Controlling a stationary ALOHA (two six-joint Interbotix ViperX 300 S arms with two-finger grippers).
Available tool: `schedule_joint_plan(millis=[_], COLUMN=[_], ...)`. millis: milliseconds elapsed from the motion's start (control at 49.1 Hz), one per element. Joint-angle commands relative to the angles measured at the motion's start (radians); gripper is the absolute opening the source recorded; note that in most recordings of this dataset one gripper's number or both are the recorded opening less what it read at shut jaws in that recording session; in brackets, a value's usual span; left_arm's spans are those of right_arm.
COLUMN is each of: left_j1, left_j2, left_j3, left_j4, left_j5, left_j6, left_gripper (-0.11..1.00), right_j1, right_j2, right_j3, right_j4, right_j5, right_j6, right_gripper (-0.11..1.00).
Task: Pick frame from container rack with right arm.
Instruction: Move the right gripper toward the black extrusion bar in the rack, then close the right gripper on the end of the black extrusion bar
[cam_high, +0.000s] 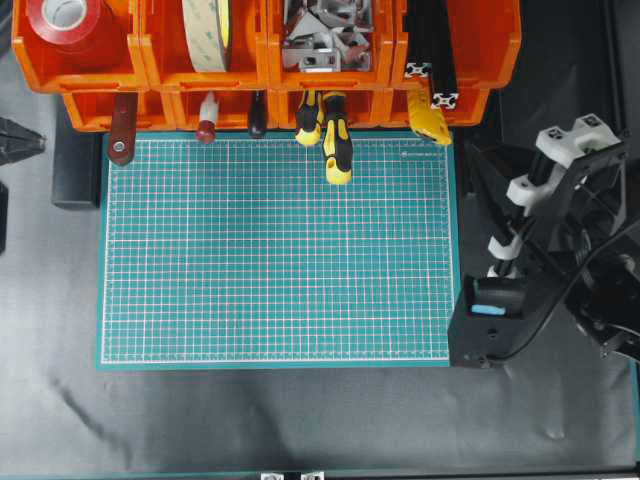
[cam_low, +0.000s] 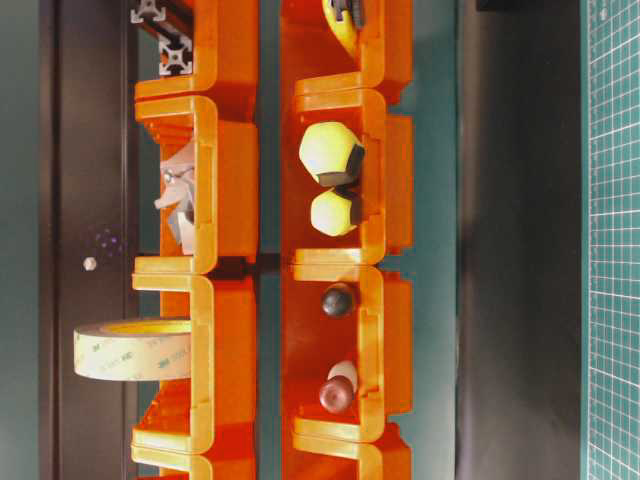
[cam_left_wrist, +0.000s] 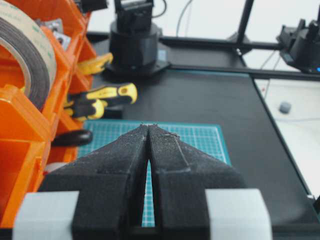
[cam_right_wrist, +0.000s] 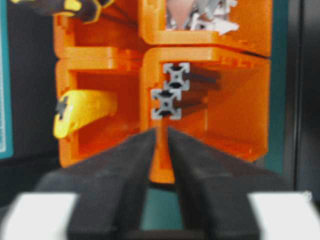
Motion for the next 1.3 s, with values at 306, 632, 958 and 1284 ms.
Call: schedule_joint_plan(millis=[306, 632, 958, 1284], left_j1=[0.002, 0.003, 0.023, 0.023], left_j2=[0.002, -0.005, -0.029, -0.040], left_j3=[-0.018, -0.017, -0.018, -0.017], left_j4=[0.002, 0.002, 0.002, 0.003], left_j5=[-0.005, -0.005, 0.025, 0.028], left_j6=[-0.003, -0.003, -0.006, -0.008], left_gripper=[0.00, 0.00, 0.00, 0.00], right_j1=[-0.049, -0.155, -0.221, -0.224], right_j2=[0.055, 0.104, 0.104, 0.109], right_j3=[0.032, 0.063, 0.083, 0.083], right_j4=[-0.144, -0.146, -0.146, -0.143], right_j5=[0.012, -0.008, -0.052, -0.046], right_j6=[0.008, 0.014, 0.014, 0.018], right_gripper=[0.85, 0.83, 0.82, 0.72])
